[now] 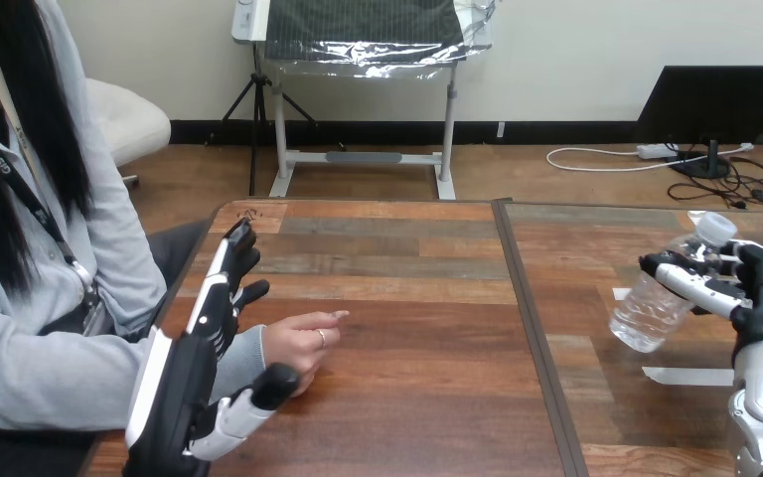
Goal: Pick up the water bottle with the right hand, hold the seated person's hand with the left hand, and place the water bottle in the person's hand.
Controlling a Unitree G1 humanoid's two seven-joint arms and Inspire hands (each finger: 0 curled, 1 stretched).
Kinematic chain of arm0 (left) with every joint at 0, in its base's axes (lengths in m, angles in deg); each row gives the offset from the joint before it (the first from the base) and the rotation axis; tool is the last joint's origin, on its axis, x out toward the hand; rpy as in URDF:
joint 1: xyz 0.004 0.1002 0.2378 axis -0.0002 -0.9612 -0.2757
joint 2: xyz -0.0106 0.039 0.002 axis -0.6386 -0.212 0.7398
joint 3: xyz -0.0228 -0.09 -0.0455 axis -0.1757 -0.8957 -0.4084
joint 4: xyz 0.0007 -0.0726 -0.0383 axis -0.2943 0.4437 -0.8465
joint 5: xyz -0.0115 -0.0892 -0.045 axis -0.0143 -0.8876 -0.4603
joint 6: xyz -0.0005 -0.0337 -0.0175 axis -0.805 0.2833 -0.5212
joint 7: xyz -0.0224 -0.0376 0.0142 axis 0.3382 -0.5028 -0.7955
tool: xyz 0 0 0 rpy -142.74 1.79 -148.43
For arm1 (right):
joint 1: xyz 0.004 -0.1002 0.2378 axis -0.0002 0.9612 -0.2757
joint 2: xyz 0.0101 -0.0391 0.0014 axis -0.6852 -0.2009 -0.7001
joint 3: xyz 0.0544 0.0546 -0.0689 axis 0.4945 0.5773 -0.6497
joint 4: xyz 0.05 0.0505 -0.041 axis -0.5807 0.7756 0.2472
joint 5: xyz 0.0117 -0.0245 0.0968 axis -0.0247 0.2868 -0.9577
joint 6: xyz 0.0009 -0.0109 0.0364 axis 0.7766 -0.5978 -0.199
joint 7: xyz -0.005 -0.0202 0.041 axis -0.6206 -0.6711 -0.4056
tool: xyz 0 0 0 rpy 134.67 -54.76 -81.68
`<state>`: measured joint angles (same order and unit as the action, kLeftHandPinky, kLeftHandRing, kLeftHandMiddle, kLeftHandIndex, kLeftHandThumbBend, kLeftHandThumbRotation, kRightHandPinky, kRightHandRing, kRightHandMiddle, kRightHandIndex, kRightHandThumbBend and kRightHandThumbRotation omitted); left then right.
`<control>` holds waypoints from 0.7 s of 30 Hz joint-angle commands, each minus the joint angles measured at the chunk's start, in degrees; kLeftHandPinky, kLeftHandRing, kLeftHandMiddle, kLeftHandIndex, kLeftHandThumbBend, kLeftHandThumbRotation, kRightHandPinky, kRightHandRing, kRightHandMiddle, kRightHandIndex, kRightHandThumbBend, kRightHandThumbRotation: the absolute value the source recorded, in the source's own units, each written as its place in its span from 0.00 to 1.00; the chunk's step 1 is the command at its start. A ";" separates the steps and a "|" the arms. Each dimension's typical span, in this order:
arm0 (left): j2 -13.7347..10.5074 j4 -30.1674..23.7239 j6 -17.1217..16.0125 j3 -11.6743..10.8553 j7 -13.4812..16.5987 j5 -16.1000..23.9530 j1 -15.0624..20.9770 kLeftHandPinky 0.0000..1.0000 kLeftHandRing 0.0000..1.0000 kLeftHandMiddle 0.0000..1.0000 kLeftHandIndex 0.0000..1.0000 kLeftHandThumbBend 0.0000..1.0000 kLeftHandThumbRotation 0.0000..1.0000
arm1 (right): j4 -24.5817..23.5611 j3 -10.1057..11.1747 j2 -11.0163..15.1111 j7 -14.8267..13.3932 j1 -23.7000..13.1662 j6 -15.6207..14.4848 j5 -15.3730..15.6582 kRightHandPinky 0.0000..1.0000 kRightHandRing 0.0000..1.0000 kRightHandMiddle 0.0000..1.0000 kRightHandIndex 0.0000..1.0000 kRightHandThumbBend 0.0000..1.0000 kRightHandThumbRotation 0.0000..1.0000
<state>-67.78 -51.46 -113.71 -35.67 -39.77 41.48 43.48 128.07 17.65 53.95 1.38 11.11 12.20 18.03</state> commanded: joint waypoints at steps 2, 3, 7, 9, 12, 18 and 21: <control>-1.53 -5.29 1.44 -1.74 2.86 5.11 0.98 0.88 0.96 1.00 0.98 1.00 0.81 | -2.83 0.77 -0.48 1.54 -6.10 3.69 -1.27 0.43 0.49 0.55 0.55 0.70 0.00; -1.59 -5.84 2.01 -1.83 3.33 5.90 0.79 0.88 0.97 1.00 0.98 1.00 0.80 | -2.89 0.82 -0.57 1.82 -6.19 3.89 -1.42 0.43 0.48 0.55 0.55 0.70 0.00; -1.99 -8.52 4.71 -2.61 5.75 10.48 0.08 0.89 0.98 1.00 0.99 1.00 0.74 | -3.30 0.68 -1.16 2.54 -6.70 4.73 -1.60 0.41 0.47 0.54 0.54 0.70 0.00; -2.21 -9.77 5.87 -2.87 6.97 12.64 -0.27 0.90 0.98 1.00 0.99 1.00 0.71 | -3.41 0.73 -1.38 2.90 -6.84 4.91 -1.77 0.40 0.46 0.53 0.54 0.70 0.00; -2.67 -11.68 7.71 -3.22 8.66 15.77 -0.64 0.90 0.98 1.00 0.99 1.00 0.68 | -3.54 0.93 -1.75 3.83 -7.03 5.46 -2.19 0.40 0.45 0.53 0.54 0.70 0.00; -3.67 -16.98 13.08 -3.68 12.11 22.50 -1.79 0.91 0.98 1.00 0.99 1.00 0.63 | -4.01 -0.14 -2.22 4.15 -7.25 6.66 -1.29 0.40 0.46 0.52 0.53 0.71 0.00; -4.43 -18.85 15.07 -3.63 12.79 24.27 -1.87 0.92 0.98 1.00 0.98 1.00 0.59 | -4.23 -0.14 -2.65 5.04 -7.44 7.22 -1.47 0.41 0.46 0.52 0.53 0.70 0.00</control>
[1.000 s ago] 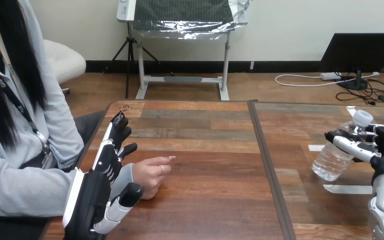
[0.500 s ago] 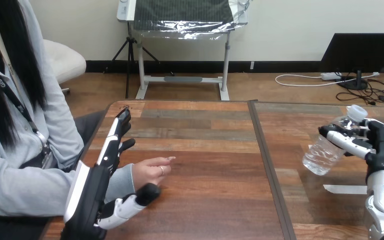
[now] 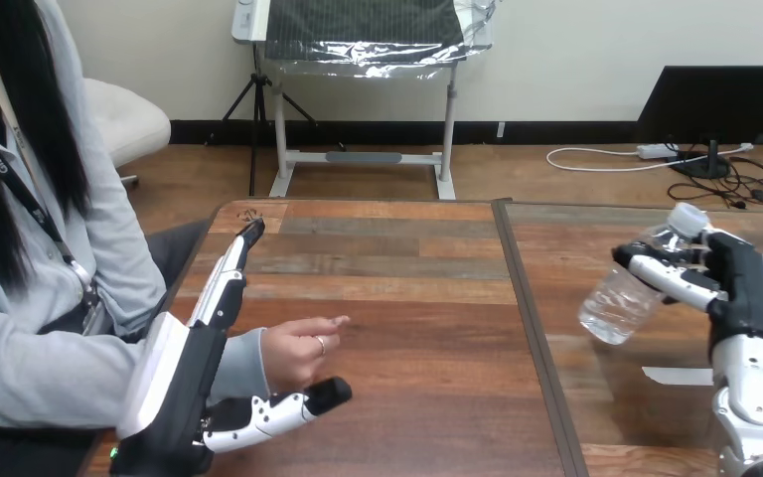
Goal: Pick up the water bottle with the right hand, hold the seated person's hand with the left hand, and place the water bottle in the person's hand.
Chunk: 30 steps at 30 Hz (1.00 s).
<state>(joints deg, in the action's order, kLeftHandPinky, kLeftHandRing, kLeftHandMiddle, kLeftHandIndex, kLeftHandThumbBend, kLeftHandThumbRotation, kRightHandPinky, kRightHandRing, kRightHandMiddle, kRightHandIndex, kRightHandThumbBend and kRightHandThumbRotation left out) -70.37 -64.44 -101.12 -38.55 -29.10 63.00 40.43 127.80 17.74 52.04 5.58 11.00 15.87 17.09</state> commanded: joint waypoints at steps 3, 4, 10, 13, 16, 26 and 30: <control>-2.52 -8.03 4.71 -0.79 2.94 5.12 1.01 0.92 0.98 0.99 0.98 1.00 0.57 | -4.20 -0.31 -1.12 1.49 -7.43 4.25 -0.53 0.40 0.46 0.51 0.52 0.71 0.00; -3.11 -8.69 5.39 -0.81 2.89 5.86 1.12 0.92 0.98 0.99 0.98 1.00 0.56 | -4.33 -0.54 -1.27 1.40 -7.45 4.48 -0.27 0.40 0.45 0.51 0.52 0.71 0.00; -6.14 -11.48 9.30 -0.93 1.90 8.39 1.59 0.91 0.98 0.98 0.98 1.00 0.51 | -4.66 -1.55 -1.84 0.89 -7.56 5.68 0.86 0.37 0.43 0.49 0.51 0.73 0.00; -7.74 -12.48 10.97 -1.06 0.88 8.43 1.97 0.91 0.98 0.98 0.98 1.00 0.48 | -4.83 -1.45 -2.29 1.66 -7.58 6.54 0.60 0.37 0.43 0.49 0.50 0.75 0.00; -9.42 -13.18 12.49 -1.12 0.05 8.57 2.43 0.90 0.97 0.97 0.97 1.00 0.45 | -5.02 -0.98 -2.84 3.17 -7.62 7.21 -0.40 0.35 0.41 0.48 0.49 0.75 0.00; -15.55 -12.99 15.31 -0.83 -1.59 8.86 4.54 0.86 0.93 0.94 0.94 1.00 0.38 | -5.89 -0.32 -4.18 6.66 -7.28 9.49 -2.21 0.32 0.38 0.45 0.47 0.75 0.00; -17.44 -12.84 16.50 -0.62 -2.29 8.57 5.15 0.85 0.92 0.92 0.92 1.00 0.35 | -6.25 -0.18 -4.52 7.76 -7.06 10.02 -2.91 0.32 0.38 0.45 0.46 0.75 0.00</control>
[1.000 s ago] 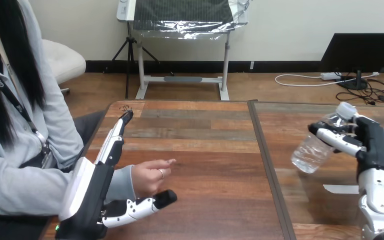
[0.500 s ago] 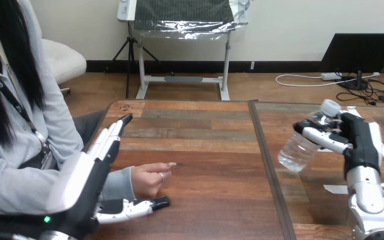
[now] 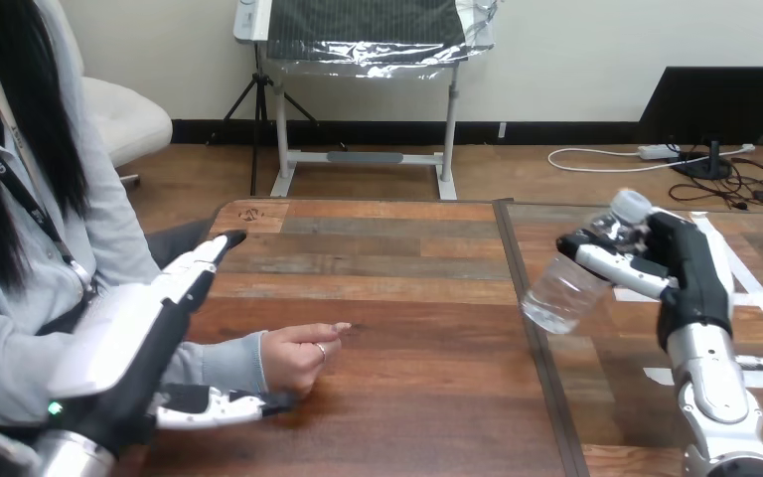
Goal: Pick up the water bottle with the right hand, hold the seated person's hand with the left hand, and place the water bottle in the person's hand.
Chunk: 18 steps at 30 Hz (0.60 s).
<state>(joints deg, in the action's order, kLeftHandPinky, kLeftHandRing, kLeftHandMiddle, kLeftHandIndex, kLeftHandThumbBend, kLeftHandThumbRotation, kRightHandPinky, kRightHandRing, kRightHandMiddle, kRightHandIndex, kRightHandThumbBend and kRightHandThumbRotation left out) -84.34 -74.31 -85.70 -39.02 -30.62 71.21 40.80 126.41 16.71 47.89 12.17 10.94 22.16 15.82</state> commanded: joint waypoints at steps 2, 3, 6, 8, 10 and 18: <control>-4.55 -2.77 1.44 -0.03 -1.05 0.39 5.22 0.84 0.91 0.91 0.91 1.00 0.33 | -5.15 0.99 -0.58 1.89 -6.82 4.15 -2.14 0.32 0.38 0.45 0.46 0.75 0.00; -4.91 -2.67 1.56 0.06 -1.10 0.33 5.37 0.84 0.90 0.91 0.90 1.00 0.32 | -5.23 1.01 -0.66 2.08 -6.79 4.26 -2.28 0.32 0.38 0.44 0.46 0.76 0.00; -6.24 -2.44 1.93 0.31 -1.40 0.44 5.97 0.83 0.89 0.89 0.88 1.00 0.28 | -5.68 1.04 -0.89 2.38 -6.53 4.67 -2.54 0.32 0.38 0.44 0.46 0.76 0.00; -7.19 -2.36 2.23 0.49 -1.68 0.67 6.31 0.82 0.88 0.88 0.87 1.00 0.26 | -6.05 0.85 -0.93 2.33 -6.30 4.94 -2.39 0.32 0.38 0.44 0.46 0.75 0.00; -8.04 -1.91 2.12 0.69 -1.83 0.71 6.76 0.82 0.87 0.88 0.86 1.00 0.24 | -6.35 0.98 -1.07 2.81 -6.13 5.21 -2.72 0.32 0.38 0.44 0.46 0.75 0.00; -10.64 -0.37 2.75 1.52 -2.80 1.01 8.58 0.78 0.84 0.84 0.82 1.00 0.18 | -7.57 1.19 -1.53 4.68 -5.49 6.34 -3.79 0.31 0.38 0.44 0.45 0.74 0.00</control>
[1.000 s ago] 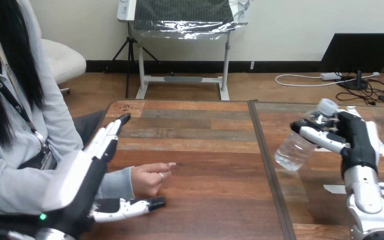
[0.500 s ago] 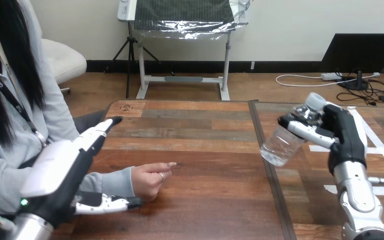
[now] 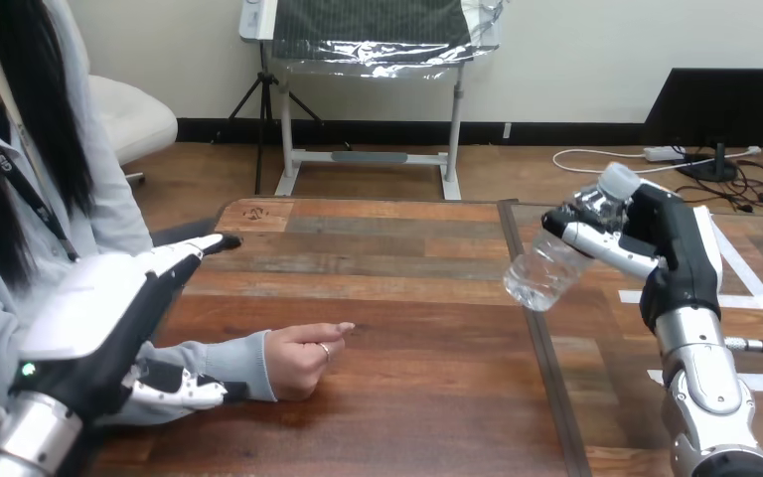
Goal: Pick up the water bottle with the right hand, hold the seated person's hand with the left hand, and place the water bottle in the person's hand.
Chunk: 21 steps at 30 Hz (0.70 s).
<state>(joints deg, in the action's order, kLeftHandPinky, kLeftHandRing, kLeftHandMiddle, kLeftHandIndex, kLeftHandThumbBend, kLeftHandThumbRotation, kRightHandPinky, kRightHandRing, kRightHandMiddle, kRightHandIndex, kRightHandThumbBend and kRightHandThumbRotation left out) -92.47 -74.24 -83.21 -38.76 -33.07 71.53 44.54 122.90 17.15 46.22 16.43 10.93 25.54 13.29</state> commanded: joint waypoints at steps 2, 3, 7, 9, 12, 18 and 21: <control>-3.15 -0.13 0.63 1.58 -0.83 1.02 5.44 0.78 0.83 0.83 0.82 1.00 0.17 | -4.38 0.72 0.06 0.70 -5.27 3.22 -1.43 0.31 0.38 0.44 0.45 0.73 0.00; -3.33 -0.06 0.74 1.68 -0.94 1.09 5.60 0.77 0.82 0.82 0.81 1.00 0.16 | -4.46 0.73 0.03 0.79 -5.22 3.28 -1.48 0.31 0.38 0.44 0.45 0.73 0.00; -4.28 1.37 0.45 2.46 -0.85 1.80 6.94 0.76 0.80 0.80 0.79 1.00 0.15 | -5.19 1.17 -0.33 2.72 -4.84 3.78 -2.67 0.31 0.37 0.44 0.45 0.72 0.00; -4.66 2.23 -0.14 2.85 -0.32 2.08 7.49 0.74 0.78 0.79 0.78 1.00 0.15 | -5.42 1.32 -0.43 3.48 -4.72 3.94 -3.11 0.31 0.37 0.44 0.45 0.72 0.00; -5.36 3.01 -0.13 3.48 -0.71 2.10 8.24 0.72 0.76 0.77 0.77 1.00 0.15 | -5.94 1.39 -0.66 4.10 -4.46 4.26 -3.65 0.31 0.37 0.44 0.45 0.72 0.00; -6.44 5.71 -0.71 5.01 -1.21 1.89 10.07 0.70 0.73 0.74 0.75 1.00 0.15 | -7.32 1.40 -1.09 5.39 -3.87 4.73 -4.66 0.30 0.37 0.43 0.45 0.72 0.00; -6.70 7.38 -0.77 5.84 -1.24 1.97 11.08 0.68 0.71 0.72 0.74 1.00 0.16 | -7.93 1.48 -1.26 6.22 -3.59 5.00 -5.15 0.30 0.36 0.43 0.44 0.72 0.00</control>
<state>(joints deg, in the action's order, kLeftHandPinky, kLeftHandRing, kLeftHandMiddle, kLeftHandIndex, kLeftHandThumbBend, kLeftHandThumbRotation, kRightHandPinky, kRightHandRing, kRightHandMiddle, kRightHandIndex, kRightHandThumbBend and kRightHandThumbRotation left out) -97.31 -69.41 -83.44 -34.54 -34.44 73.22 50.84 119.87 17.82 45.70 21.62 10.98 27.64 9.73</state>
